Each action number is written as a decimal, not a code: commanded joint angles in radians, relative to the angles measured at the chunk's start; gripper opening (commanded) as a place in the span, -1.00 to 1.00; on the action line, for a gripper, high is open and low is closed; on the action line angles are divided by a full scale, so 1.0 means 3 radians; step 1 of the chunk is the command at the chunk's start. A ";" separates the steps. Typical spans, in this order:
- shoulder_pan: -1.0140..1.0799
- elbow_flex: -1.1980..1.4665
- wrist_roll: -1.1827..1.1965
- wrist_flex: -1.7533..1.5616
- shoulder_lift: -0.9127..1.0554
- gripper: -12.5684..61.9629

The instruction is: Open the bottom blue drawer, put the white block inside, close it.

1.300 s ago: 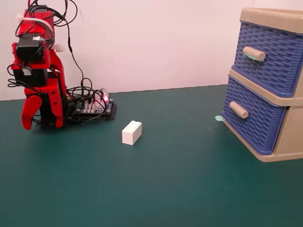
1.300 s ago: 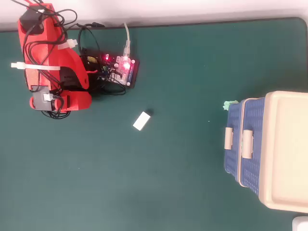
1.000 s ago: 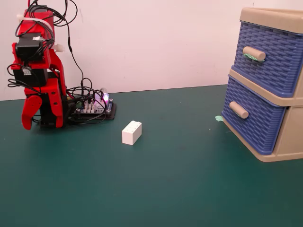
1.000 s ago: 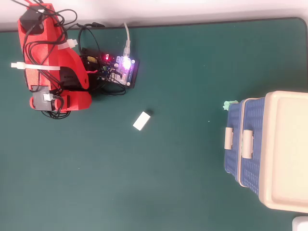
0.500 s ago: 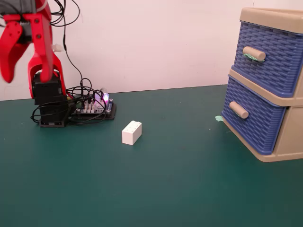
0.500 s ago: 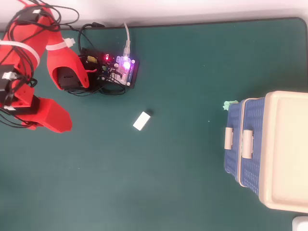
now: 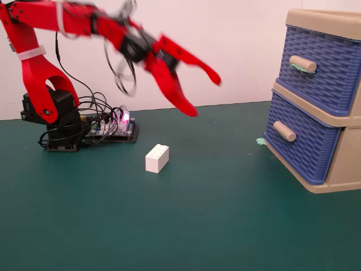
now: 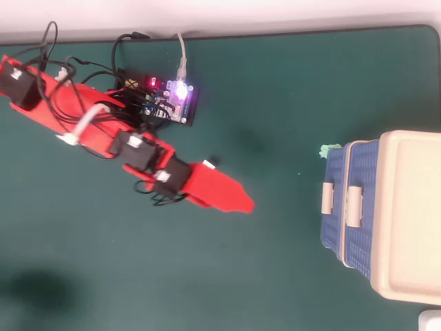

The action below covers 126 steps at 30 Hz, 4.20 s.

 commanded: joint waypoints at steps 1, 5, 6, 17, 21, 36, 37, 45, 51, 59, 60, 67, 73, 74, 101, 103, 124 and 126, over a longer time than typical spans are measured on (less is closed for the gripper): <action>-0.0102 0.0092 0.0082 -0.1268 -0.0184 0.25; -0.0307 0.0291 0.0092 -0.3109 -0.1084 0.25; -0.0358 0.0286 0.0092 -0.3380 -0.1283 0.25; -0.0547 -0.0767 0.0061 -0.3896 -0.2628 0.24; -0.0557 -0.1370 0.0056 -0.3891 -0.3109 0.24; -0.0639 -0.2020 -0.0169 -0.3334 -0.3462 -0.76; -0.0639 -0.2020 -0.0169 -0.3283 -0.3457 -0.88; -0.0608 -0.2004 -0.0169 -0.3083 -0.3426 -0.88; -0.0603 -0.1585 -0.0164 -0.3078 -0.3165 -0.88; -0.0496 -0.0046 0.0102 -0.3078 -0.2112 -0.88; -0.0455 0.0184 0.0205 -0.3058 -0.1923 -0.88; -0.0189 0.0654 0.0470 -0.2260 -0.1186 -0.51; -0.0189 0.0629 0.0537 -0.1989 -0.0624 0.26; -0.0189 0.0624 0.0542 -0.1871 -0.0435 0.26; 0.0159 -0.1243 0.0430 0.3712 -0.0992 0.25; 0.0148 -0.1237 0.0430 0.3712 -0.1110 0.25; 0.0153 -0.1038 0.0266 0.4101 -0.1115 -0.88; 0.0153 -0.1135 0.0220 0.4285 -0.0961 -0.88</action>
